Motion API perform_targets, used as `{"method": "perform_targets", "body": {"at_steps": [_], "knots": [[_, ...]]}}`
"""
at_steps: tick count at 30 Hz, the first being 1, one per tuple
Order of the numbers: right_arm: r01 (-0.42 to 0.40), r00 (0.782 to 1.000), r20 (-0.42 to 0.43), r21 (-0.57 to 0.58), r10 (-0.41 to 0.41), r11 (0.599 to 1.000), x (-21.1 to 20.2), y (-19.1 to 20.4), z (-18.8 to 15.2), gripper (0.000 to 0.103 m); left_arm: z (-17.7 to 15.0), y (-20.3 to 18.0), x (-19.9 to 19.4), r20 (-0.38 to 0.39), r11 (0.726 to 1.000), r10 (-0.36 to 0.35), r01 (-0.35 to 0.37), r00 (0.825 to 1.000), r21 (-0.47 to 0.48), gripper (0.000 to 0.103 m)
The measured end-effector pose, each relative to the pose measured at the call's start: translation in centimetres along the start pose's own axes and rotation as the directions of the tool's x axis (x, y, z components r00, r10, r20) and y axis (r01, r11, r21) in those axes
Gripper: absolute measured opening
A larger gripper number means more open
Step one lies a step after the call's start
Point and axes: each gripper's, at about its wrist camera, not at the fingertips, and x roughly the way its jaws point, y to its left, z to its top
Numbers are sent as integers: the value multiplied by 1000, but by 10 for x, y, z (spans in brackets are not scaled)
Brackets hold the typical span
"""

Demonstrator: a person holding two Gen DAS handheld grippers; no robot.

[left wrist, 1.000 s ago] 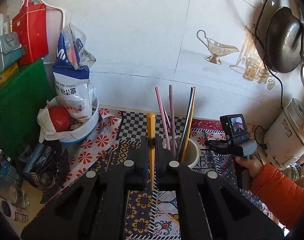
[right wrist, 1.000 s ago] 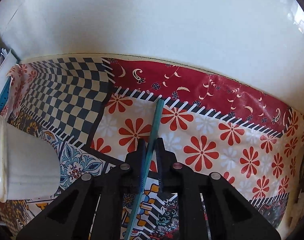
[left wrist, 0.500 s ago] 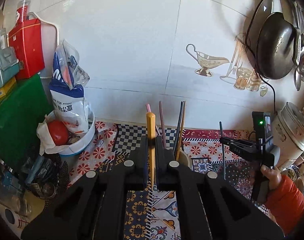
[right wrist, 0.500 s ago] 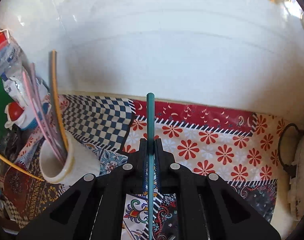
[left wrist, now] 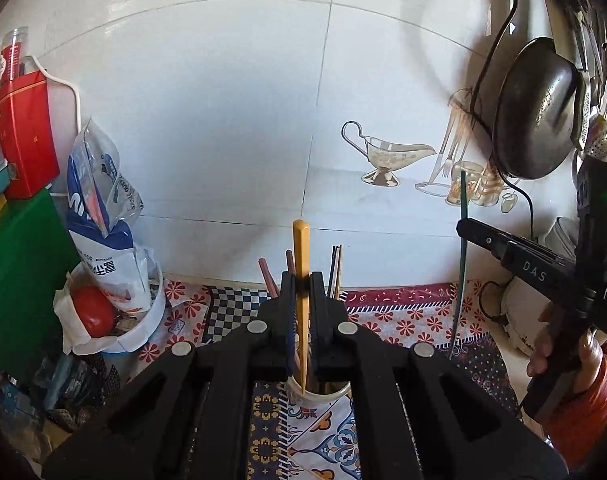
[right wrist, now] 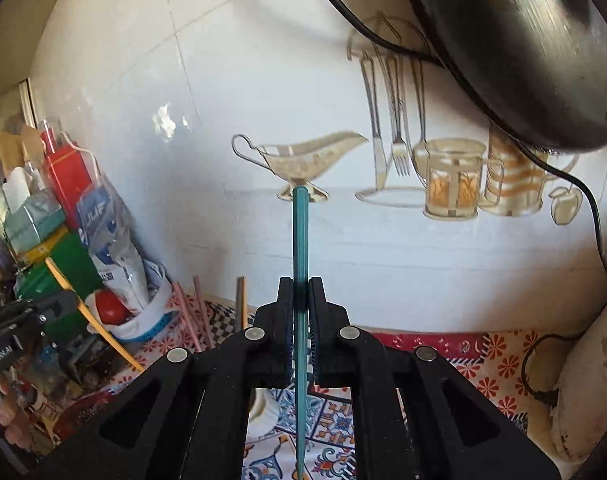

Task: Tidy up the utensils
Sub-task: 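Lower the orange stick and green stick into the white cup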

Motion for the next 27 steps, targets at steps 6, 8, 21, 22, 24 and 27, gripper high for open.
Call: {"method": "perform_targets", "body": {"at_steps": [6, 8, 21, 22, 24, 27], "knots": [[-50, 997, 64, -24, 51, 998, 13, 30, 10, 6, 12, -6, 0, 7, 999, -35, 35, 999, 7, 4], [-53, 996, 75, -34, 56, 998, 20, 39, 12, 6, 15, -7, 0, 13, 999, -42, 42, 999, 8, 4], [-73, 994, 77, -20, 75, 997, 77, 60, -4, 6, -5, 10, 42, -59, 998, -39, 36, 998, -54, 4], [-68, 995, 71, -22, 69, 997, 82, 60, -7, 6, -7, 12, 47, -69, 997, -41, 37, 997, -63, 4], [-63, 996, 53, -33, 65, 997, 91, 60, -15, 6, -12, 14, 53, -84, 997, -35, 30, 996, -64, 4], [-69, 998, 5, -47, 69, 997, 100, 58, -29, 6, -18, 15, 62, -116, 997, -47, 39, 992, -69, 4]]}}
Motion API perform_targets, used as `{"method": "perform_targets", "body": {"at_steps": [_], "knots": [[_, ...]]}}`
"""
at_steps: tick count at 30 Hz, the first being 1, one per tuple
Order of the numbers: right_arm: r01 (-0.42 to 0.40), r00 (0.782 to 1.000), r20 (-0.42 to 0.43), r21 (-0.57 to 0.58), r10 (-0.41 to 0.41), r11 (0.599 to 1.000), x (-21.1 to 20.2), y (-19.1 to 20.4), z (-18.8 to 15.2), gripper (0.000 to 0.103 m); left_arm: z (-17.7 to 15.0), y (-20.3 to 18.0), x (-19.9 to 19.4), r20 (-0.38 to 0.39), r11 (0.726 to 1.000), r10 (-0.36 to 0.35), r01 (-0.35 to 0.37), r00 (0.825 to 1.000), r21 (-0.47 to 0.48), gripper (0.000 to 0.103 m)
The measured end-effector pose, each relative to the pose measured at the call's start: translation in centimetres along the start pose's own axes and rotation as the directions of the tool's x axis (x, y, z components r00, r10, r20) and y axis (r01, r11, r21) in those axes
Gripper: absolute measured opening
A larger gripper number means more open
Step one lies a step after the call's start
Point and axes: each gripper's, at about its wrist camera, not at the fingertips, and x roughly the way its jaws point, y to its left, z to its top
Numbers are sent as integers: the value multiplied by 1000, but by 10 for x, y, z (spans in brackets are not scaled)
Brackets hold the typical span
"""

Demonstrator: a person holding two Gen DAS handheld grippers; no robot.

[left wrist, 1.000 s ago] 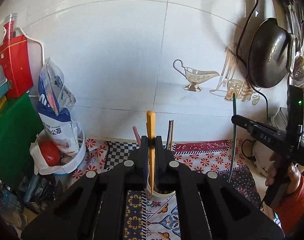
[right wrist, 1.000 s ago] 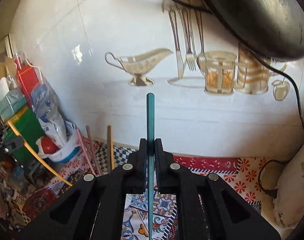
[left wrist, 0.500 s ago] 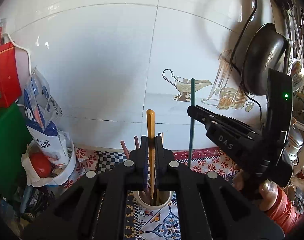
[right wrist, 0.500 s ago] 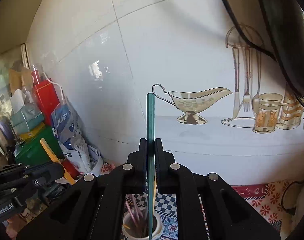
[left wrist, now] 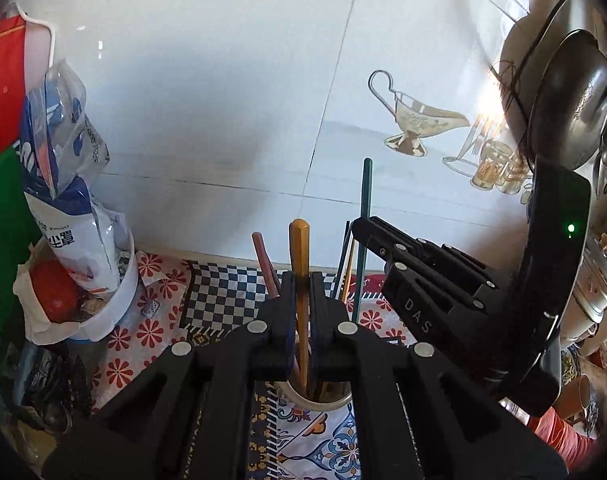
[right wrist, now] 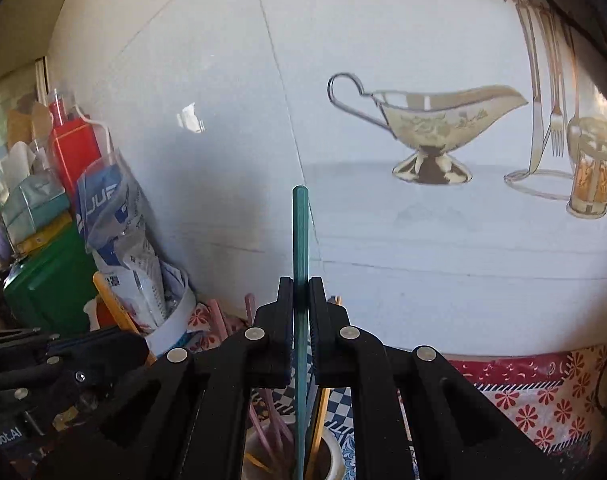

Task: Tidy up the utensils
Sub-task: 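Lower the orange stick and green stick into the white cup, then open both tools and withdraw them from the cup, then reach both tools down toward the two silver sticks on the cloth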

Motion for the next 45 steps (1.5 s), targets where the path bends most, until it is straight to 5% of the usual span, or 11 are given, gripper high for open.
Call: {"method": "perform_targets", "body": {"at_steps": [6, 16, 28, 36, 39, 45], "knots": [[-27, 995, -98, -38, 23, 999, 5, -2, -21, 6, -11, 5, 18, -63, 1000, -16, 15, 998, -19, 4], [-110, 950, -301, -59, 87, 992, 9, -4, -37, 7, -14, 5, 25, -100, 1000, 12, -11, 995, 10, 4], [-79, 954, -296, -99, 47, 992, -41, 7, -32, 9, -18, -15, -20, -42, 996, 41, -37, 998, 84, 9], [16, 974, -225, -88, -35, 996, -106, 1, -35, 26, -33, -43, -49, -41, 989, 1, 5, 999, 148, 20], [68, 975, -206, -69, -81, 995, -133, -9, -42, 43, -44, -58, -55, -47, 983, -7, 15, 999, 185, 35], [198, 958, -214, 16, -190, 980, -175, -39, -73, 70, -79, -84, -44, -121, 966, -18, 48, 993, 254, 43]]}}
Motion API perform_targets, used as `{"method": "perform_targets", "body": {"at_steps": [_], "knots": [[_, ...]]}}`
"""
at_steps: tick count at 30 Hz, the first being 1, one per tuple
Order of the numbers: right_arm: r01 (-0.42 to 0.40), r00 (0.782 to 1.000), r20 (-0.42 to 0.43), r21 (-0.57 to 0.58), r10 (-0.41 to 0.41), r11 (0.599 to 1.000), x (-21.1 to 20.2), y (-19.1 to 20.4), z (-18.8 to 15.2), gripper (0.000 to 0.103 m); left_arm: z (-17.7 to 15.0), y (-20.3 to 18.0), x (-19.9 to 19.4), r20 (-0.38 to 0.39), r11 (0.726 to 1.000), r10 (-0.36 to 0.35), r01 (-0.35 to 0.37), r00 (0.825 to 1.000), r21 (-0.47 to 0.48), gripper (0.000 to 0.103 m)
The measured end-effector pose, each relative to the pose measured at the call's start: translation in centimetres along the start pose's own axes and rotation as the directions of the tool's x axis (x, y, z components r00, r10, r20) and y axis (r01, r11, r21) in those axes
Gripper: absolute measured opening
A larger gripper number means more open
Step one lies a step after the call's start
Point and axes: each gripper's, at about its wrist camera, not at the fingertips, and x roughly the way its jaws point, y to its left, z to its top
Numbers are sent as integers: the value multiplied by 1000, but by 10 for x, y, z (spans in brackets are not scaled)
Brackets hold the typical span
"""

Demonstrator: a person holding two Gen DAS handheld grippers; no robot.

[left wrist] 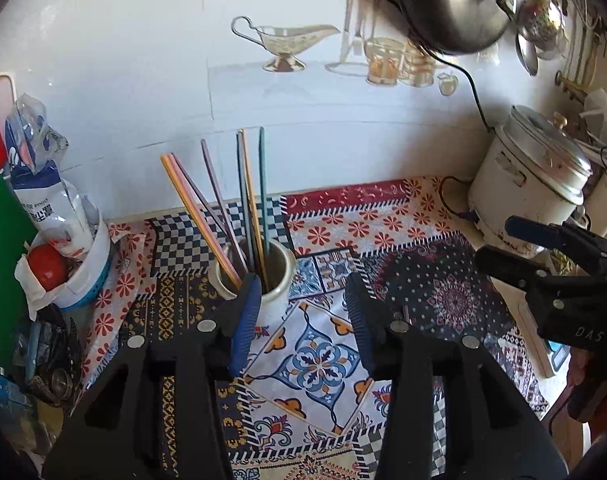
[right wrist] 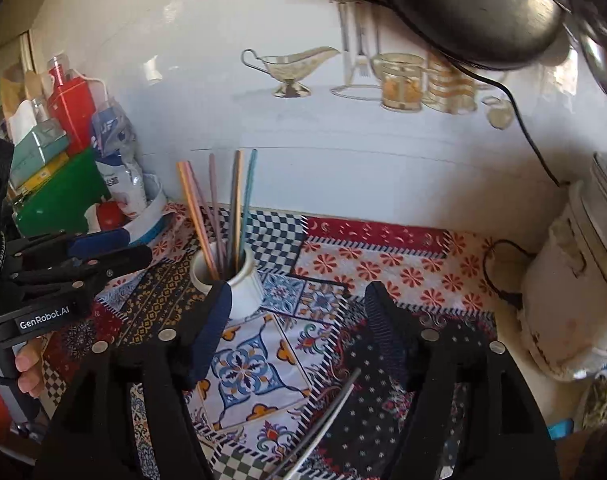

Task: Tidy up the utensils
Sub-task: 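Reach both tools down toward the two silver sticks on the cloth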

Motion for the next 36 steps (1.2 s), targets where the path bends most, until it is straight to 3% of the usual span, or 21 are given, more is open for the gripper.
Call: {"method": "perform_targets", "body": {"at_steps": [2, 5, 9, 12, 14, 19, 27, 30, 32, 36], "knots": [[61, 998, -21, 29, -60, 998, -1, -10, -13, 77, -11, -10, 12, -39, 1000, -8, 9, 999, 18, 43], [181, 980, -95, 64, -175, 981, 4, -28, -36, 80, -27, -24, 31, -105, 999, -34, 37, 994, 29, 43], [344, 922, -208, 57, -326, 937, 15, -45, -67, 80, -47, -42, 50, -168, 997, -43, 52, 985, 51, 43], [411, 883, -256, 17, -393, 911, 20, -54, -91, 80, -62, -51, 60, -209, 996, -52, 65, 977, 59, 43], [400, 883, -276, 19, -380, 916, 22, -57, -104, 80, -74, -55, 65, -235, 996, -51, 68, 971, 62, 43], [295, 907, -329, 55, -262, 954, 36, -47, -133, 80, -100, -53, 71, -297, 997, -49, 65, 954, 46, 43], [188, 909, -396, 111, -130, 976, 66, -23, -166, 77, -127, -33, 74, -350, 999, -27, 31, 936, 7, 43], [194, 902, -410, 106, -135, 975, 75, -19, -170, 76, -128, -26, 73, -349, 1000, -22, 19, 937, -11, 43], [209, 888, -435, 99, -147, 973, 84, -19, -172, 68, -128, -23, 72, -347, 1000, -24, 16, 938, -24, 43], [191, 891, -430, 62, -146, 980, 86, -13, -170, 63, -125, -22, 73, -348, 1000, -25, 19, 937, -23, 43]]}}
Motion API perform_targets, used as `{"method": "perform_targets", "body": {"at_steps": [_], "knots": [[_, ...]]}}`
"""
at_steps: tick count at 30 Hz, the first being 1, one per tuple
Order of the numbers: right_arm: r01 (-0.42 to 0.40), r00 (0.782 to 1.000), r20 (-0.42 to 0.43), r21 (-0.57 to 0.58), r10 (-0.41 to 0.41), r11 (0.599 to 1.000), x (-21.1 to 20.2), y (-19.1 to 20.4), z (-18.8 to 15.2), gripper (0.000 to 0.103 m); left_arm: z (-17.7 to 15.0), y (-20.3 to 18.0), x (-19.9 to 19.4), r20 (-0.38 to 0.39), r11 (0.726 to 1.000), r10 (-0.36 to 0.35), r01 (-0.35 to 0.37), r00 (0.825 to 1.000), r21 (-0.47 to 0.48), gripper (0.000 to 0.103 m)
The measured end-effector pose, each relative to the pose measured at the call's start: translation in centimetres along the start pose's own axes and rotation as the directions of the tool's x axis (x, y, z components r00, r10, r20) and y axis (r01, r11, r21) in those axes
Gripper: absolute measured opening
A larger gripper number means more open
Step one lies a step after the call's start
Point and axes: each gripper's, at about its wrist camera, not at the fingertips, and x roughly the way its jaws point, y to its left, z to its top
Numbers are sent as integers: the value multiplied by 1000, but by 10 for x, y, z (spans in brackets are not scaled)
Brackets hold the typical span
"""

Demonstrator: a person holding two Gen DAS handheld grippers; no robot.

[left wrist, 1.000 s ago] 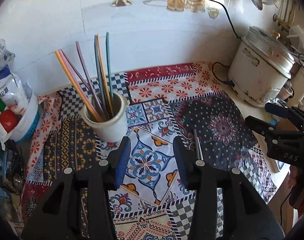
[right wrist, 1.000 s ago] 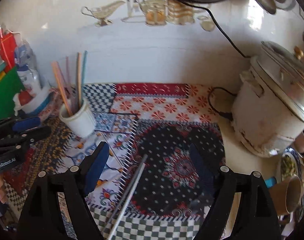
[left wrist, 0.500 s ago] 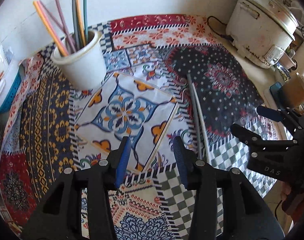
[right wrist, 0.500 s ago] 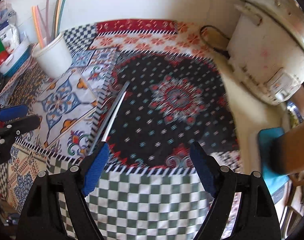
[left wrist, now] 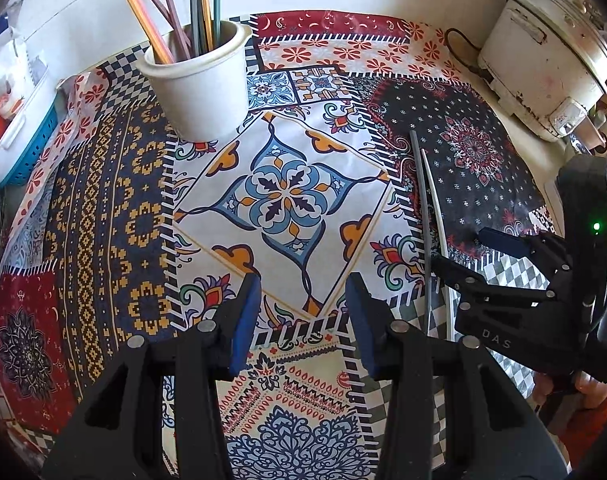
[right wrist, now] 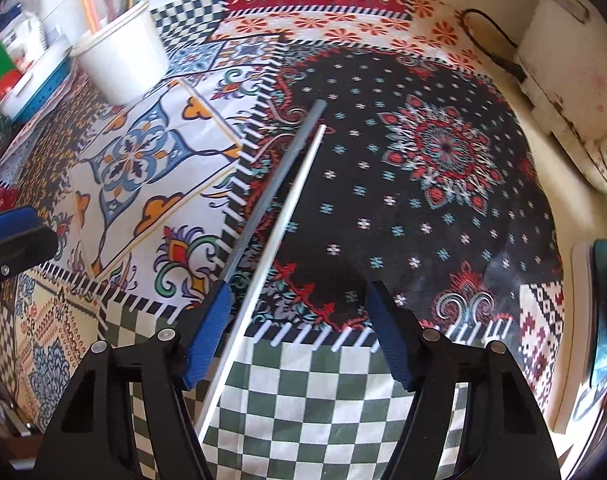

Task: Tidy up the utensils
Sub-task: 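Reach both tools down toward the two silver sticks on the cloth, then grasp a silver stick with the left tool while the right grasps another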

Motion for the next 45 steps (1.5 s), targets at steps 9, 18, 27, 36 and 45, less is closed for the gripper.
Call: {"method": "perform_targets", "body": {"at_steps": [9, 18, 27, 36, 45], "knots": [[4, 1000, -5, -46, -5, 999, -4, -9, -3, 36, 17, -13, 11, -12, 998, -46, 46, 999, 32, 43], [-31, 999, -20, -71, 30, 997, -1, -37, 1, 19, 50, -58, 43, -63, 982, -128, 135, 990, 133, 43], [-104, 995, 4, 40, 104, 994, 1, -82, 13, 8, 82, -97, 81, -122, 961, -168, 190, 978, 201, 22], [-192, 981, 19, 2, 192, 981, 11, -91, 39, 7, 93, -95, 98, -136, 968, -168, 189, 976, 163, 12], [-222, 974, -32, 52, 224, 974, 14, -87, 47, 7, 100, -92, 103, -131, 971, -182, 199, 975, 136, 12]]}}
